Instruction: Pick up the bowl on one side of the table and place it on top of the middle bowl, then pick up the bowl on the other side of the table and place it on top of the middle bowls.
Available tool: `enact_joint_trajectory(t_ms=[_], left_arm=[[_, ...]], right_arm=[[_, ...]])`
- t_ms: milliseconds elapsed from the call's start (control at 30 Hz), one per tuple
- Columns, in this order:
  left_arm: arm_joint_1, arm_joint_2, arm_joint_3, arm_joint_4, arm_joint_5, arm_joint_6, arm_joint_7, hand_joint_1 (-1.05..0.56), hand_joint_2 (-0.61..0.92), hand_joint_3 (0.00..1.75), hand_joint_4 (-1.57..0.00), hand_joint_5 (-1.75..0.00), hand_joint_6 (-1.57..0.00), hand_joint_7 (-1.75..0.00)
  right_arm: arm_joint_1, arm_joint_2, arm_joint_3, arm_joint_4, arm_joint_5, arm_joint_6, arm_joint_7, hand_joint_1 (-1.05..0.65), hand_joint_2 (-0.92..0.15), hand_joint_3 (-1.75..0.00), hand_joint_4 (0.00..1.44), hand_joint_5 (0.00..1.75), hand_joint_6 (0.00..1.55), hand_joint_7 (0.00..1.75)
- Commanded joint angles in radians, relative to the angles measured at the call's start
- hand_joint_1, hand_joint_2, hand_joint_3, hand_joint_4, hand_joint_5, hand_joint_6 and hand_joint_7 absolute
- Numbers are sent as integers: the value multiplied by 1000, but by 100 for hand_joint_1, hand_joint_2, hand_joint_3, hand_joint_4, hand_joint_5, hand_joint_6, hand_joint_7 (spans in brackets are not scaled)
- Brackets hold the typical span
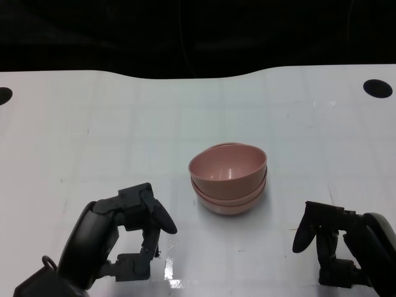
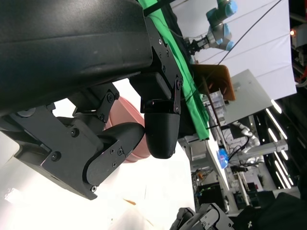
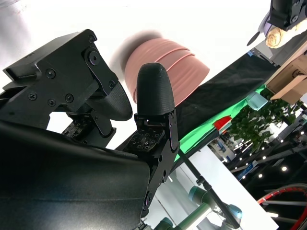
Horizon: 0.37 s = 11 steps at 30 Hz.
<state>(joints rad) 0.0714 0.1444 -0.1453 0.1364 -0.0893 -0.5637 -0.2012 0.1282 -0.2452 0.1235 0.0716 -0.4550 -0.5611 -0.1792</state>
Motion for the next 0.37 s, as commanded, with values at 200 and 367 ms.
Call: enact_joint_trajectory(t_ms=[200, 367], left_arm=[[-20, -7, 33, 69, -4, -59, -44, -19, 34, 142, -90, -174, -80, -146], [-22, -13, 42, 89, 5, -83, -57, -19, 35, 137, -90, -172, -81, -142]], right_arm=[[19, -19, -15, -2, 34, -30, 23, -5, -18, -160, 93, 175, 85, 139], [26, -15, -19, -12, 44, -26, 31, -5, -18, -159, 92, 175, 85, 137]])
